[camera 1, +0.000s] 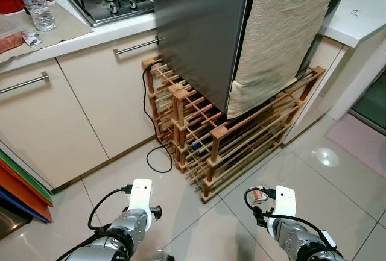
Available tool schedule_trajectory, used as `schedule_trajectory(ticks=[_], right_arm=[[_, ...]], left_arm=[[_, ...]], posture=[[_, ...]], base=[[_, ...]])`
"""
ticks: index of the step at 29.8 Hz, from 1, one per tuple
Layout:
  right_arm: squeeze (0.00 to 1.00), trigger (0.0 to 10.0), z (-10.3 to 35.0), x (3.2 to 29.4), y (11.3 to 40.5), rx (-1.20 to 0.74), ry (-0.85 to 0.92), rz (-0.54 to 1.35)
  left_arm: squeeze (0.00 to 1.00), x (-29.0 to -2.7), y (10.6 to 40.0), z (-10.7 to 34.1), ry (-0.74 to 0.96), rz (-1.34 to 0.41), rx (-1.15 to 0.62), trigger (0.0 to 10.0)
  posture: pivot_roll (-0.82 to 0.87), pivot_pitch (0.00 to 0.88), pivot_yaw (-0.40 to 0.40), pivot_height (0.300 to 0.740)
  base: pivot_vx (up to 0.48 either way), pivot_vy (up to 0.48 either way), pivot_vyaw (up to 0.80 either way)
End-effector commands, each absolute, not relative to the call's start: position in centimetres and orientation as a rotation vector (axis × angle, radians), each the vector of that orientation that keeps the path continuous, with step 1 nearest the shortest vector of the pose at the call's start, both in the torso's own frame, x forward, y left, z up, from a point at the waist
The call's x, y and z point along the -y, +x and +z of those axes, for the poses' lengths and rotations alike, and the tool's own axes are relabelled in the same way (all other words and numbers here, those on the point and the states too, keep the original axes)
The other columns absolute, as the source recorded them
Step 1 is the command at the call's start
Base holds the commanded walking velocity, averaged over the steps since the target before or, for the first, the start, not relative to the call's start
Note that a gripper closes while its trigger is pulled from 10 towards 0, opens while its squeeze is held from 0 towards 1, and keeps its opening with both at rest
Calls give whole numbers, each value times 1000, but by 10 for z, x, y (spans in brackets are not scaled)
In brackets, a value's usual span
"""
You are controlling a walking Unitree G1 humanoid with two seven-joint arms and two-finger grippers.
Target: Restocking fridge
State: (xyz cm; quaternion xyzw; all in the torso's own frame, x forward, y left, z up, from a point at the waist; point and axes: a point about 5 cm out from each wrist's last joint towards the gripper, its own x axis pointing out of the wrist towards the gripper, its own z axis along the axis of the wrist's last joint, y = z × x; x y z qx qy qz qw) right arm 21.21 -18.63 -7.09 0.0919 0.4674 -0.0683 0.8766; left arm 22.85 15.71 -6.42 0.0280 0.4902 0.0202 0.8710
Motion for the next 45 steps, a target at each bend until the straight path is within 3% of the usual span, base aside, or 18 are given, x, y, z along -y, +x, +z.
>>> schedule_trajectory(ticks=[1,13,25,39,45], right_arm=[[0,10000,-70,189,214,-977,183,-137],[0,10000,-70,190,213,-980,198,-150],[0,10000,-69,191,214,-982,141,-117],[0,10000,-65,196,219,-1000,-123,14],[0,10000,-66,196,219,-1005,-120,15]], left_arm=[[0,-157,228,-64,67,31,-1024,10000],[0,-156,225,-66,-12,77,-1039,10000],[0,-155,223,-68,63,34,-1040,10000],[0,-149,220,-69,447,-206,-991,10000],[0,-149,217,-71,474,-225,-1002,10000]], posture=[[79,0,2,740],[78,0,-2,740],[77,4,-1,740],[77,13,-1,740],[77,11,-3,740]], base=[[0,0,0],[0,0,0],[0,0,0],[0,0,0],[0,0,0]])
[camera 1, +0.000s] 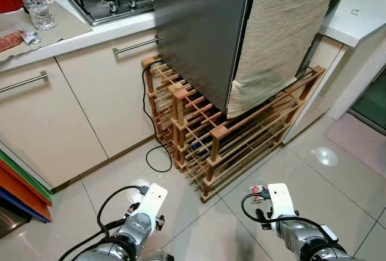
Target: Restocking fridge
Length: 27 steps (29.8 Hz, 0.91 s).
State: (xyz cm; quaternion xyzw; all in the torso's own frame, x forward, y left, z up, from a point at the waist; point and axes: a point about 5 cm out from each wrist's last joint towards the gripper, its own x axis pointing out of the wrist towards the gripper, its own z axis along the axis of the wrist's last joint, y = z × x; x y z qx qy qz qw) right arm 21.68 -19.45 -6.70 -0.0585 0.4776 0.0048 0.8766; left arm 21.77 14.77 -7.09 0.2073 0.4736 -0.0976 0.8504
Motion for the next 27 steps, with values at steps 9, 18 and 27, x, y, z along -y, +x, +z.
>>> schedule_trajectory(ticks=[9,18,27], right_arm=[[0,10000,-66,196,218,-1014,-143,28],[0,10000,-66,197,217,-1015,-157,38],[0,10000,-67,197,217,-1017,-163,41]], left_arm=[[0,-151,218,-71,489,-238,-1005,10000],[0,-152,218,-70,506,-241,-1009,10000],[0,-150,219,-70,484,-234,-1010,10000]], posture=[[81,0,-7,740],[83,0,-9,740],[84,0,-9,740]], base=[[0,0,0],[0,0,0],[0,0,0]])
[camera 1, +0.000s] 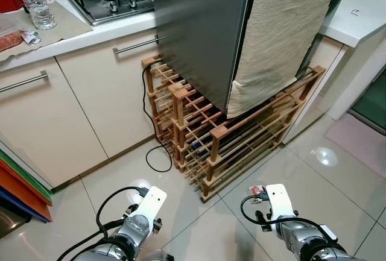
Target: Restocking fridge
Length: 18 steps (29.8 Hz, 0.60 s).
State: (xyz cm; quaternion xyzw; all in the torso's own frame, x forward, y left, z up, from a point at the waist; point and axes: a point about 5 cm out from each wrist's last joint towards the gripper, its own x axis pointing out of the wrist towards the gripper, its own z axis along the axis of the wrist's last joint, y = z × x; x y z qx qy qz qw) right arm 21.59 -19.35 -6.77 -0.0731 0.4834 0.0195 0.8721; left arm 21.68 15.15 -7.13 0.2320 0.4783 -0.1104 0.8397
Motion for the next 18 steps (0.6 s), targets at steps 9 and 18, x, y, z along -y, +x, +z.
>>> schedule_trajectory(ticks=[9,18], right_arm=[[0,10000,-67,197,216,-1025,-160,40],[0,10000,-68,197,215,-1038,-130,9]], left_arm=[[0,-150,215,-72,404,-190,-1043,10000],[0,-152,210,-75,320,-140,-1079,10000]], posture=[[81,2,-9,740],[80,13,-7,740]], base=[[0,0,0],[0,0,0]])
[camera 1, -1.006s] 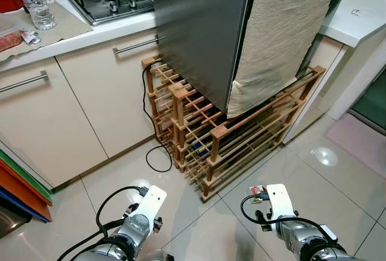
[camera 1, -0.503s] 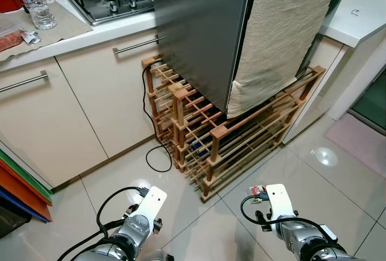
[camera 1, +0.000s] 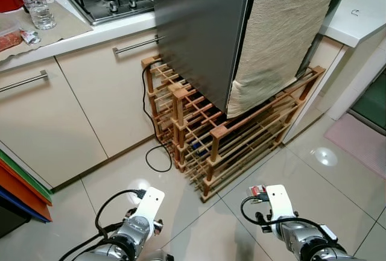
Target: Restocking fridge
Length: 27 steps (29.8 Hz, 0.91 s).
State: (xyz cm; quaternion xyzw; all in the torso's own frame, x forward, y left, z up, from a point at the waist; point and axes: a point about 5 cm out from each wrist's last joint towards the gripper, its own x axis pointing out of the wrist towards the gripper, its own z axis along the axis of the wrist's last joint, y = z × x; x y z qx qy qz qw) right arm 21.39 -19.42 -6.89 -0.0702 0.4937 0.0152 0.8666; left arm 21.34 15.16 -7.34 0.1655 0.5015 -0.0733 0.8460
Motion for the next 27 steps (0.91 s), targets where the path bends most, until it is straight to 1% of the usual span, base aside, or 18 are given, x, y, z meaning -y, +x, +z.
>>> schedule_trajectory(ticks=[1,13,27], right_arm=[[0,10000,-68,197,216,-1038,-129,11],[0,10000,-67,197,216,-1038,-147,31],[0,10000,-67,198,216,-1044,-162,36]], left_arm=[[0,-152,209,-76,299,-128,-1086,10000],[0,-151,208,-76,271,-109,-1096,10000],[0,-151,209,-76,291,-110,-1093,10000]], posture=[[79,14,-7,740],[83,19,-13,740],[96,0,-18,740]], base=[[0,0,0],[0,0,0],[0,0,0]])
